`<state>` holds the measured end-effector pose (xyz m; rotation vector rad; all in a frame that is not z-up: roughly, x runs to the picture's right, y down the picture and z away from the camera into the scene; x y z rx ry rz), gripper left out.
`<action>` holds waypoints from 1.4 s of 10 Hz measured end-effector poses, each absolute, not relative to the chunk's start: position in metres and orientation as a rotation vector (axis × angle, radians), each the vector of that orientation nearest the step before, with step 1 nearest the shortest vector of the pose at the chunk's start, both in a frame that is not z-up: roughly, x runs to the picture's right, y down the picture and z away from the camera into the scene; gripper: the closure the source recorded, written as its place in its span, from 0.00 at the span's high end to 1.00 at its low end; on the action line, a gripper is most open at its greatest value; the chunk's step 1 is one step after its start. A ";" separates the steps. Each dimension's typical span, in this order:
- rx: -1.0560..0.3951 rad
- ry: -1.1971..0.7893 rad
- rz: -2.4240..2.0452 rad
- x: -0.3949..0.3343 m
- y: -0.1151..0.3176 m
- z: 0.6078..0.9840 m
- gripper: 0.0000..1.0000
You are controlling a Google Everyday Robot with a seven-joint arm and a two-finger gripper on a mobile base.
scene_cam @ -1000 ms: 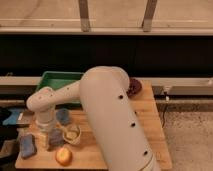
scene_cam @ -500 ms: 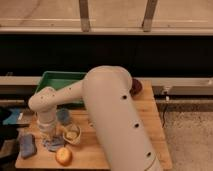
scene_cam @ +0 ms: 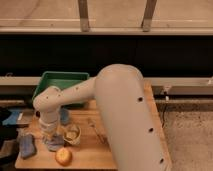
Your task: Place towel in tray
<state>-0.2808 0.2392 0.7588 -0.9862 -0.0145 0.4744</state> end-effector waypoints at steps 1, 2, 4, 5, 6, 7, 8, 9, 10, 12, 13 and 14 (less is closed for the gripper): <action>-0.970 -0.047 0.477 -0.279 0.231 0.753 0.00; -0.943 -0.082 0.481 -0.277 0.217 0.745 0.00; -0.900 -0.150 0.502 -0.266 0.190 0.733 0.00; -0.881 -0.211 0.517 -0.257 0.171 0.730 0.00; -0.862 -0.278 0.546 -0.242 0.148 0.732 0.00; -0.856 -0.311 0.563 -0.234 0.135 0.735 0.00; -0.850 -0.353 0.595 -0.222 0.117 0.739 0.00; -0.846 -0.380 0.629 -0.212 0.105 0.744 0.00; -0.835 -0.408 0.669 -0.200 0.091 0.747 0.00; -0.800 -0.455 0.768 -0.172 0.063 0.758 0.00; -0.781 -0.472 0.809 -0.160 0.050 0.762 0.00; -0.763 -0.488 0.845 -0.149 0.039 0.766 0.00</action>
